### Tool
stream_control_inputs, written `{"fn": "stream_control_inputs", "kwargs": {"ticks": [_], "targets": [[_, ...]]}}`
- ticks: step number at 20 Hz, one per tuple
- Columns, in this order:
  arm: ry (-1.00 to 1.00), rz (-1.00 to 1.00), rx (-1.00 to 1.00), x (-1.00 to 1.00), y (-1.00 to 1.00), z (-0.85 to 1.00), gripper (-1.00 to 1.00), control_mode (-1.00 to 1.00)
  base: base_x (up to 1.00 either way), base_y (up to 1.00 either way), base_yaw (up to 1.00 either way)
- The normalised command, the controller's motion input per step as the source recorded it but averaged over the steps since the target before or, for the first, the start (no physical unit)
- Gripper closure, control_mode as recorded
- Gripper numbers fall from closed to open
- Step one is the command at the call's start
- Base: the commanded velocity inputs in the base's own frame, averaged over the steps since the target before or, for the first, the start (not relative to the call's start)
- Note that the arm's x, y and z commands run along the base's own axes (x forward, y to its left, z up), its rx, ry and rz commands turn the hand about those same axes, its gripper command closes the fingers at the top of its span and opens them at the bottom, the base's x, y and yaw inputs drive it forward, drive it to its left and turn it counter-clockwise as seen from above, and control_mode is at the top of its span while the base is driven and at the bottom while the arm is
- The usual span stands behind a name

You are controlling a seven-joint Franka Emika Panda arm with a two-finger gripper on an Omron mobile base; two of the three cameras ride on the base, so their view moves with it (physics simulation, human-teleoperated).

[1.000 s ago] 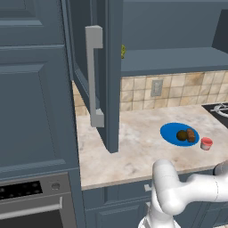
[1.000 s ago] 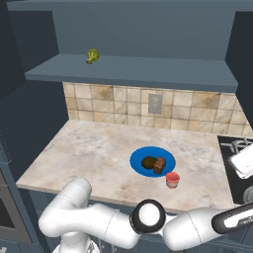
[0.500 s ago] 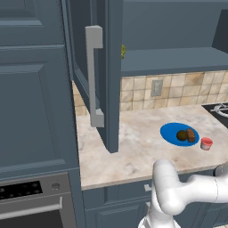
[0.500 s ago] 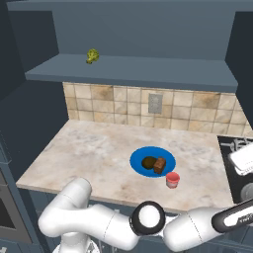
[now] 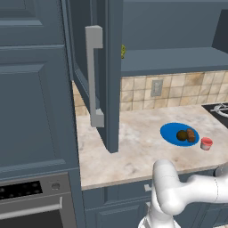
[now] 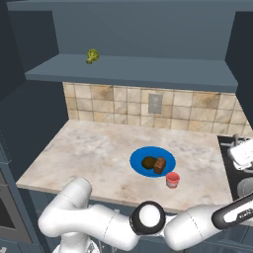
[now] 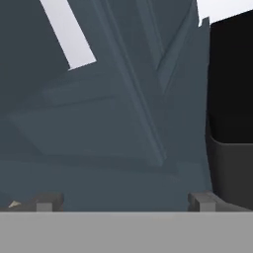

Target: Pick the avocado and bread from the counter and place them on the plate. Then pick the jam from the cabinet and place it next to the plate. Lastly close the cabinet door.

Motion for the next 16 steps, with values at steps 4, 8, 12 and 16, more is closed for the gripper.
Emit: {"fn": "stream_control_inputs", "kwargs": {"ticks": [4, 8, 12, 16], "targets": [[0.01, 0.00, 0.14, 0.08, -0.23, 0.12, -1.00, -1.00, 0.00, 0.00, 0.00], [0.00, 0.00, 0.14, 0.07, -0.23, 0.15, -1.00, -1.00, 0.00, 0.00, 0.00], [0.00, 0.00, 0.12, 0.10, -0.10, 0.18, -1.00, -1.00, 0.00, 0.00, 0.00], [0.00, 0.00, 0.08, 0.11, -0.01, 0.18, -1.00, -1.00, 0.00, 0.00, 0.00]]}}
